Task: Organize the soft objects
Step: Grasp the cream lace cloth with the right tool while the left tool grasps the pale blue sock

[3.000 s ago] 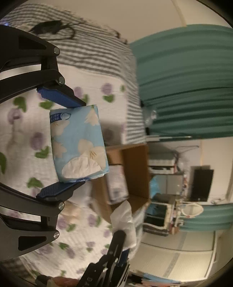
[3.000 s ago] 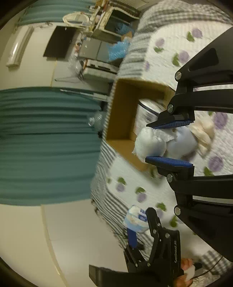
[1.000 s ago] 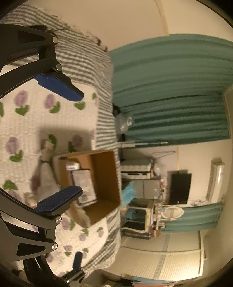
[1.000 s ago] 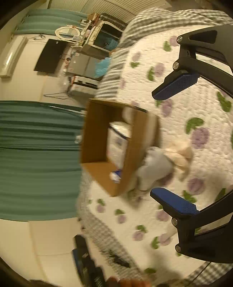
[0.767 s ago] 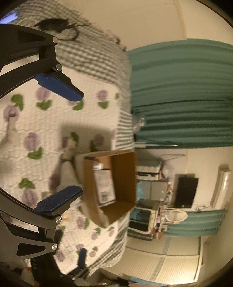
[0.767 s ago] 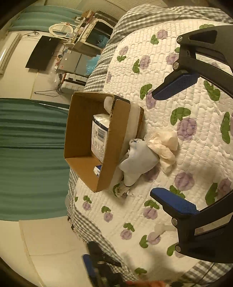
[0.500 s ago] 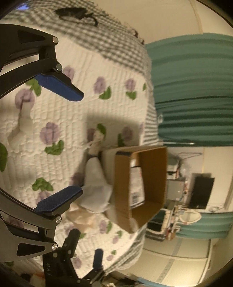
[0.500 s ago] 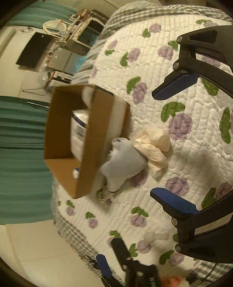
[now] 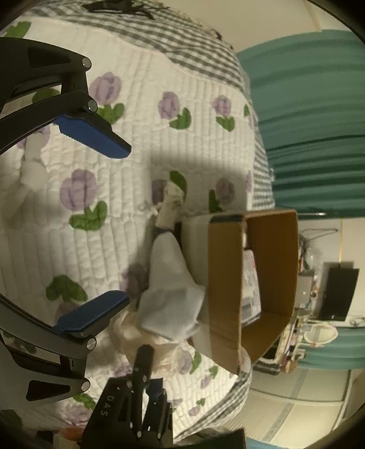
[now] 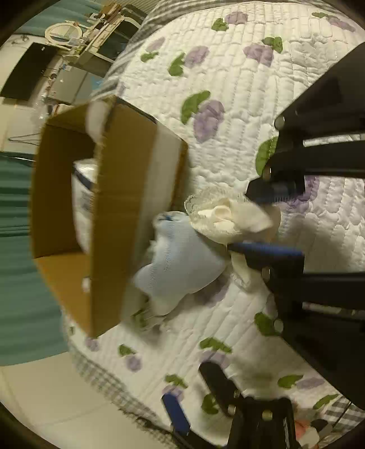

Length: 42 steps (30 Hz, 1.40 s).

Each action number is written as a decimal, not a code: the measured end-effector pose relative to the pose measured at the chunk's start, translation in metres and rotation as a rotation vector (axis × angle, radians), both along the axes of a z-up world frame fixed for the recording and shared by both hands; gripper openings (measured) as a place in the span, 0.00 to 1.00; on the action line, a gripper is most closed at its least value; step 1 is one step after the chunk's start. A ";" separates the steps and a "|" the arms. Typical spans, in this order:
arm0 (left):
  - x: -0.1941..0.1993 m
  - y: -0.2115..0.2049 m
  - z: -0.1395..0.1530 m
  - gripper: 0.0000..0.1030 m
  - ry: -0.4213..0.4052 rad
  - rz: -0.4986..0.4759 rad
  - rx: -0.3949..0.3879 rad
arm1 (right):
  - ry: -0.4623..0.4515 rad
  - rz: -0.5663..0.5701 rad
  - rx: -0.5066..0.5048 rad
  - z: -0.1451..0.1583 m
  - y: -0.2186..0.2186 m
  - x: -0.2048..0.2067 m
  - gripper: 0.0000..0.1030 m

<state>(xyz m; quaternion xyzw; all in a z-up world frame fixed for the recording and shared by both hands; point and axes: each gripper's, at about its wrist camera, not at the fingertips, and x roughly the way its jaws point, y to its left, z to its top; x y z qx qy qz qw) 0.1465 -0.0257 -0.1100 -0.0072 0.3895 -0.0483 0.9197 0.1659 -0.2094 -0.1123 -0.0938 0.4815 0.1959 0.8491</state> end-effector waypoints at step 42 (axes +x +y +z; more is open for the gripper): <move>0.056 -0.076 -0.014 0.55 -0.009 -0.134 0.072 | -0.115 -0.172 0.018 0.032 -0.054 0.001 0.20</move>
